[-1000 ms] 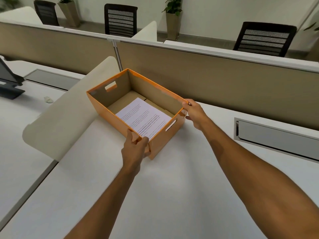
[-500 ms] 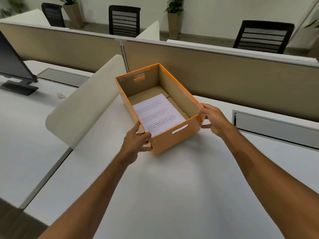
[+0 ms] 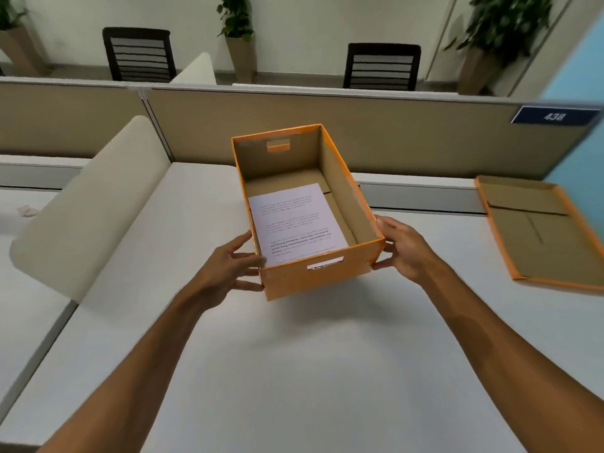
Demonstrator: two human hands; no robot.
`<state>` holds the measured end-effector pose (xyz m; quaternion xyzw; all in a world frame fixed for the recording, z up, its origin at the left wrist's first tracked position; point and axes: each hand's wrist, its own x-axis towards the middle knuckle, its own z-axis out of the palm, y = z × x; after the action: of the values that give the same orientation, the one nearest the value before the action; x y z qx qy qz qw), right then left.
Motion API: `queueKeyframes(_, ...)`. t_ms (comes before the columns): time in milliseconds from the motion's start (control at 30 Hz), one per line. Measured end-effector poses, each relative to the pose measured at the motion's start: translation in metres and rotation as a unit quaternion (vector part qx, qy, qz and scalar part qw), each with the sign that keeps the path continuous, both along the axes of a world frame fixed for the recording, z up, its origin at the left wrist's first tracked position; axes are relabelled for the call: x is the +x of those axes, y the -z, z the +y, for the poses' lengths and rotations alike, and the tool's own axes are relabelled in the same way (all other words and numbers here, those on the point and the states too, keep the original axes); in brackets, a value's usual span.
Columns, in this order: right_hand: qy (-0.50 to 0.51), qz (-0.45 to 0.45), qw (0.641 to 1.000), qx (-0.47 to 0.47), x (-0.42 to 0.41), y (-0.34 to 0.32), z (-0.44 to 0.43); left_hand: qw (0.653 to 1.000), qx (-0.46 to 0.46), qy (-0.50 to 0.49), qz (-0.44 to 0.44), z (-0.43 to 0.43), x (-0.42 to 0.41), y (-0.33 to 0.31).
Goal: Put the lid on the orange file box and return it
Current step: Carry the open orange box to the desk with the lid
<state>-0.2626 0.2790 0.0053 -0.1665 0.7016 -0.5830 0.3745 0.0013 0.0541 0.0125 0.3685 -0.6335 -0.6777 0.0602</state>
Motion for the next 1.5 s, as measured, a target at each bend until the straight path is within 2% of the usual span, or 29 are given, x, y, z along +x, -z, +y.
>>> queueKeyframes(300,0.058,-0.029,0.998,0.007,0.018,0.008,0.112,0.998,0.038,0.028,-0.041,0.076,-0.02,0.006)
queueKeyframes(533,0.089,-0.061,0.994,-0.021,0.034,0.022,0.185,0.996,0.003,0.04,-0.079,0.132,-0.034,0.003)
queueKeyframes(767,0.075,-0.062,0.995,-0.018,0.047,0.033,0.243,0.994,-0.011,0.038,-0.106,0.189,-0.032,0.008)
queueKeyframes(1500,0.11,-0.068,0.991,0.026,0.098,0.046,0.273,0.99,-0.009,0.066,-0.123,0.222,0.002,0.019)
